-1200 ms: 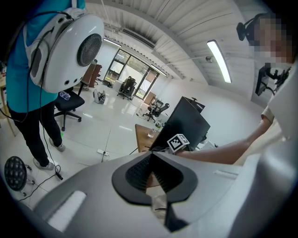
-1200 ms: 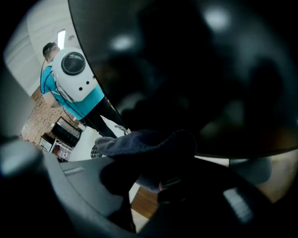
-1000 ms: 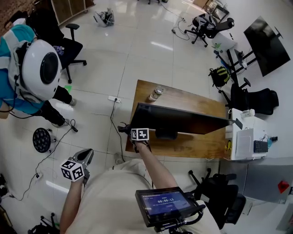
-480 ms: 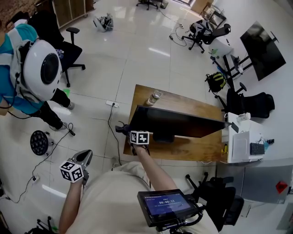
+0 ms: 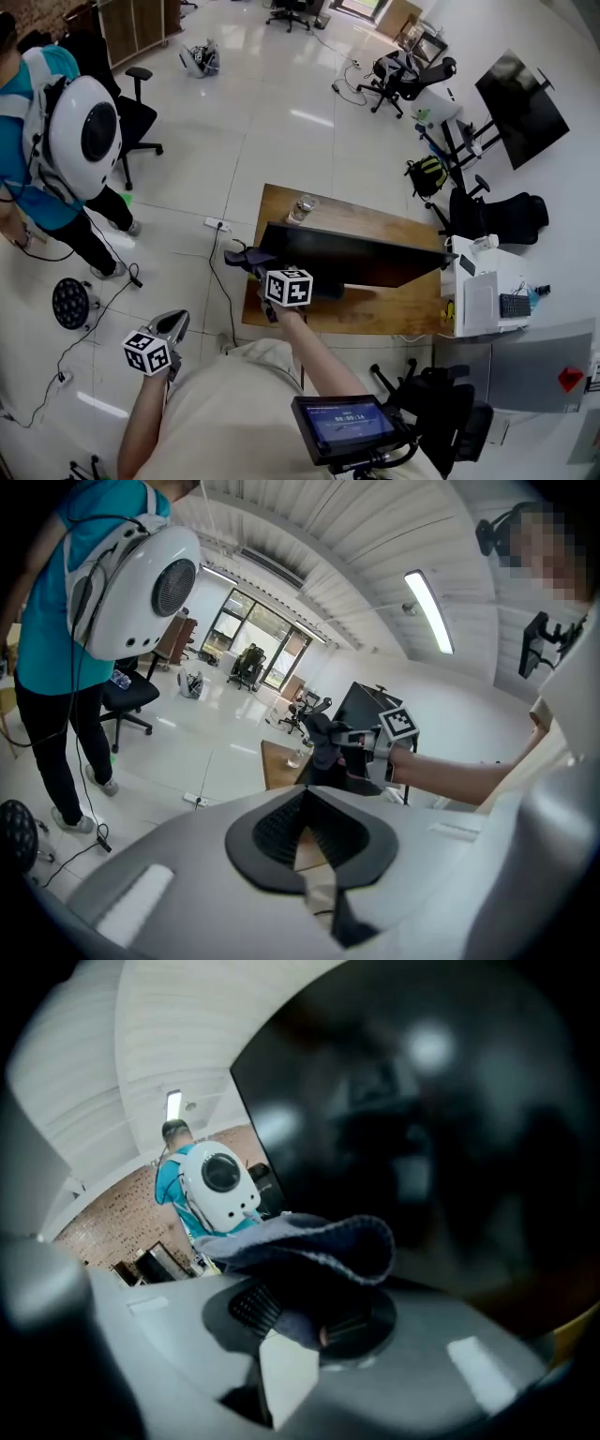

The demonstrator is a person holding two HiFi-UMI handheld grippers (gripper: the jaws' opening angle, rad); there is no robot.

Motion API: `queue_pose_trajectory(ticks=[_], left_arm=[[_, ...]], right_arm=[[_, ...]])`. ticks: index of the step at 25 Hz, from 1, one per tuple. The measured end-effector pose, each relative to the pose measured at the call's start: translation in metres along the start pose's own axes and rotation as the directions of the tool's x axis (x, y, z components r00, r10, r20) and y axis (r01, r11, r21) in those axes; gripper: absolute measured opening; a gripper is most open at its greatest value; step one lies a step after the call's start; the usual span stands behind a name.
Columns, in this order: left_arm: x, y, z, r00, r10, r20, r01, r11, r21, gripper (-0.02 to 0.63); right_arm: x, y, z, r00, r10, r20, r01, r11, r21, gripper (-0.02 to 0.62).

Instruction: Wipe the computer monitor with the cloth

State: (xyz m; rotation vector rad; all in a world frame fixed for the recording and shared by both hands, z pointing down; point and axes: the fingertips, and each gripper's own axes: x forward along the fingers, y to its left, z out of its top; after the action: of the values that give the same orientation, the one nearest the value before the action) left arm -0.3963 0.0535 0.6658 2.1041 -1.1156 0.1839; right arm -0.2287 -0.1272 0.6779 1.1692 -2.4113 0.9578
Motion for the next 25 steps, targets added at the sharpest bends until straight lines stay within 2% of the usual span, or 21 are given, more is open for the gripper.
queue_pose_trajectory(ticks=[10, 25], left_arm=[[0.019, -0.012, 0.006, 1.000, -0.027, 0.015, 0.027, 1.000, 0.007, -0.008], [0.040, -0.023, 0.015, 0.999, -0.030, 0.027, 0.030, 1.000, 0.002, -0.008]], right_arm=[[-0.036, 0.031, 0.069, 0.992, 0.035, 0.123, -0.025, 0.996, -0.083, 0.095], [-0.052, 0.054, 0.101, 0.985, 0.083, 0.154, -0.064, 0.990, -0.122, 0.095]])
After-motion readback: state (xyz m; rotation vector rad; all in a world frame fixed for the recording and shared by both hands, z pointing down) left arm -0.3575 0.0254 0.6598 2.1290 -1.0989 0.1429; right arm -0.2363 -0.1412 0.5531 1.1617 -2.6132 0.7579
